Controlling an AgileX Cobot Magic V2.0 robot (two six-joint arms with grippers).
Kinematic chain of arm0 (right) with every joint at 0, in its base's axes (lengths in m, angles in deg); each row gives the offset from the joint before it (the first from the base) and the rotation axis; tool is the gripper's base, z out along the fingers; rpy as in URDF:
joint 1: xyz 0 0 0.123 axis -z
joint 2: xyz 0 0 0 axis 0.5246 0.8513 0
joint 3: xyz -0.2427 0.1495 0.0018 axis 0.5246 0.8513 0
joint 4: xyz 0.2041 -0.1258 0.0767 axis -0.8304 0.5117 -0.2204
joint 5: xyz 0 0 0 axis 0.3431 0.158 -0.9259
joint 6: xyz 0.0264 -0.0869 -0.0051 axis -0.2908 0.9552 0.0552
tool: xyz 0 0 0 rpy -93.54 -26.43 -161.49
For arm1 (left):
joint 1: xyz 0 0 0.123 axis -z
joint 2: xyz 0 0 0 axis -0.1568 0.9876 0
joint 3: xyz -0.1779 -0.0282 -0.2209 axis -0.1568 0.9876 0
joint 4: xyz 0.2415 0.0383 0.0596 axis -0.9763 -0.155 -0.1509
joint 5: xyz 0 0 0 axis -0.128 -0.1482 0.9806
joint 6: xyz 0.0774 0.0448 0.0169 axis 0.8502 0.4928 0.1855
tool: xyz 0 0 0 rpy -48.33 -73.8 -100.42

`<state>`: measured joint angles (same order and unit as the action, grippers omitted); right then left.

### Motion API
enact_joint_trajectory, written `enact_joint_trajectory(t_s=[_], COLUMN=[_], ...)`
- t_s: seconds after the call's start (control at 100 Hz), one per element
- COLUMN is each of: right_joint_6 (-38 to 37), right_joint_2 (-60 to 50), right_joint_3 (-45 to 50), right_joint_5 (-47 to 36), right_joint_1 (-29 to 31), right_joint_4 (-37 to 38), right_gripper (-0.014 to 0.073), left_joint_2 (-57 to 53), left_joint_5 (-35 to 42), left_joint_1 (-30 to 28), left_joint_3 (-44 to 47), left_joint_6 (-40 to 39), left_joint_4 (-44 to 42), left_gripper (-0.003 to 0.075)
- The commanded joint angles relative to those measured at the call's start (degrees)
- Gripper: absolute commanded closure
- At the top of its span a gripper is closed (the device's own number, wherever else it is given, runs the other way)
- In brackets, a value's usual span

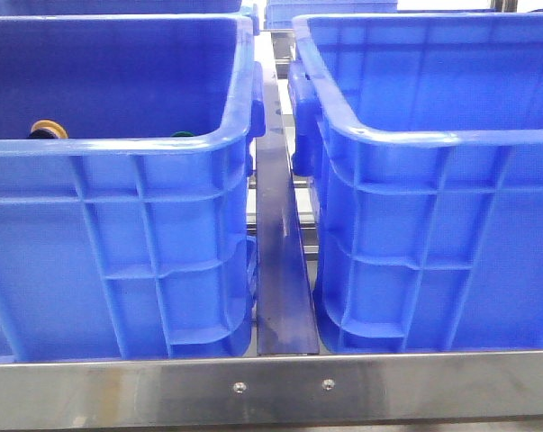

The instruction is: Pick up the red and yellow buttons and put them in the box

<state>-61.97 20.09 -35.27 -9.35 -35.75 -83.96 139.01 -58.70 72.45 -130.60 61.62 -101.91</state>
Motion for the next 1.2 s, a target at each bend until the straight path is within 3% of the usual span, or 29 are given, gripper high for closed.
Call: enact_joint_trajectory(t_s=[0.0,0.17,0.24,0.31,0.48,0.55,0.68,0.82,0.94,1.06,1.19], right_joint_6=[0.02,0.02,0.02,0.59,2.22,4.81,14.79,32.87,45.51,51.73,54.68], right_joint_2=[5.66,12.83,15.06,17.02,20.73,22.2,26.13,31.95,37.18,41.04,44.99], right_joint_3=[-6.56,-9.25,-9.25,-9.25,-9.25,-9.25,-9.38,-9.45,-9.45,-9.51,-10.81], right_joint_5=[1.22,1.09,1.54,2.52,2.97,1.72,0.58,2.77,6.2,8.03,13.1], right_joint_1=[-0.01,-0.01,-0.01,-0.01,-0.01,-0.01,-0.01,-0.01,-0.01,-0.07,-0.11], right_joint_4=[-2.97,-6.04,-7.14,-8.54,-13.95,-17.48,-31.33,-51.44,-64.42,-71.39,-73.89], right_gripper=[0.0661,0.0657,0.061,0.05,0.0102,0.0027,0.0022,0.0022,0.0022,0.0022,0.0024], left_joint_2=[-2.17,-2.17,-2.17,-2.17,-2.17,-2.17,-2.17,-2.17,-2.17,-2.17,-2.17], left_joint_5=[4.32,4.32,4.32,4.32,4.5,4.5,4.5,4.5,4.5,4.5,4.5], left_joint_1=[0.48,0.48,0.48,0.48,0.48,0.48,0.48,0.48,0.48,0.48,0.48], left_joint_3=[-1.85,-1.85,-1.85,-1.85,-1.85,-1.85,-1.85,-1.85,-1.85,-1.85,-1.85], left_joint_6=[0.01,0.01,0.01,0.01,0.01,0.01,0.01,0.01,0.01,0.01,0.01], left_joint_4=[-0.94,-0.94,-0.94,-0.94,-0.94,-0.94,-0.94,-0.94,-0.94,-0.94,-0.94], left_gripper=[0.0739,0.0739,0.0739,0.0739,0.0739,0.0739,0.0739,0.0739,0.0739,0.0739,0.0739])
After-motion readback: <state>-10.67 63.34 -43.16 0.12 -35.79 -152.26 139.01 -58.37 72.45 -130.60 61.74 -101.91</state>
